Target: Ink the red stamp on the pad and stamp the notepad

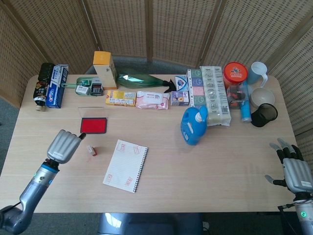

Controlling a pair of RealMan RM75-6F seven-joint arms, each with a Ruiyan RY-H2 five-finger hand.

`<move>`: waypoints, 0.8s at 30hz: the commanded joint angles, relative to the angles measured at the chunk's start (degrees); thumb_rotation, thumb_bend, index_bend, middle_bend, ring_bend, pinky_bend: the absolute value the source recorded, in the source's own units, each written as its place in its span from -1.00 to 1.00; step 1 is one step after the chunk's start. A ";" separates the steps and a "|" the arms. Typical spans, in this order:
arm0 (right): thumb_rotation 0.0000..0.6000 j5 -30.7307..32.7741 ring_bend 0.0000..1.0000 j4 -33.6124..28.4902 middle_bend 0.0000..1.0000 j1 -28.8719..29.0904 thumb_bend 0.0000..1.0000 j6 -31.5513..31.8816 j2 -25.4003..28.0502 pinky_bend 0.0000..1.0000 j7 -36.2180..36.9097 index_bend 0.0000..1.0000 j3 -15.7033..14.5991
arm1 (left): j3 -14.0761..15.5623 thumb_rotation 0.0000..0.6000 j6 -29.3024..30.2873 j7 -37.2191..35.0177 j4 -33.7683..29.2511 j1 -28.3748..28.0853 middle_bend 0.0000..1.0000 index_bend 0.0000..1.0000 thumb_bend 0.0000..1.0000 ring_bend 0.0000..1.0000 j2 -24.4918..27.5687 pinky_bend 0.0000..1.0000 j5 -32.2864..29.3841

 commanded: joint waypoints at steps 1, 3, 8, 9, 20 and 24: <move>1.00 -0.81 -1.00 -0.17 -0.96 -0.21 -1.00 0.68 0.05 -1.00 0.14 -0.75 -0.14 | 1.37 1.00 0.91 -2.50 -7.73 3.42 -0.30 -0.72 -0.75 0.00 6.34 0.27 -2.56; 1.00 -1.29 -1.00 -0.28 -0.97 -0.32 -1.00 1.12 0.06 -1.00 0.11 -0.75 -0.20 | 1.88 1.00 0.90 -2.39 -11.24 4.62 -0.65 -0.93 -0.86 -0.33 8.84 -0.03 -4.35; 1.00 -2.89 -1.00 -0.21 -0.99 -0.84 -1.00 3.36 -0.38 -1.00 0.00 -0.76 -0.09 | 2.95 1.00 6.52 -7.40 -14.64 8.92 -0.98 -1.00 -1.00 -0.65 12.17 -0.41 -2.62; 1.00 -3.35 -1.00 -0.09 -0.99 -0.98 -1.00 4.14 -0.61 -1.00 0.00 -0.76 0.05 | 3.04 1.00 9.02 -10.08 -13.84 10.31 -0.99 -1.00 -1.00 -0.66 12.05 -0.43 -1.27; 1.00 -8.53 -1.00 3.01 -1.00 -2.36 -1.00 12.18 -4.21 -1.00 -0.05 -0.79 1.10 | 3.77 1.00 18.01 -24.82 -6.88 18.86 -1.00 -1.00 -1.00 -0.67 10.40 -0.57 0.05; 1.00 -9.03 -1.00 3.10 -1.00 -2.55 -1.00 13.09 -4.77 -1.00 -0.80 -0.80 1.22 | 3.55 1.00 17.85 -25.81 -7.54 19.48 -1.00 -1.00 -1.00 -0.67 11.13 -0.57 0.06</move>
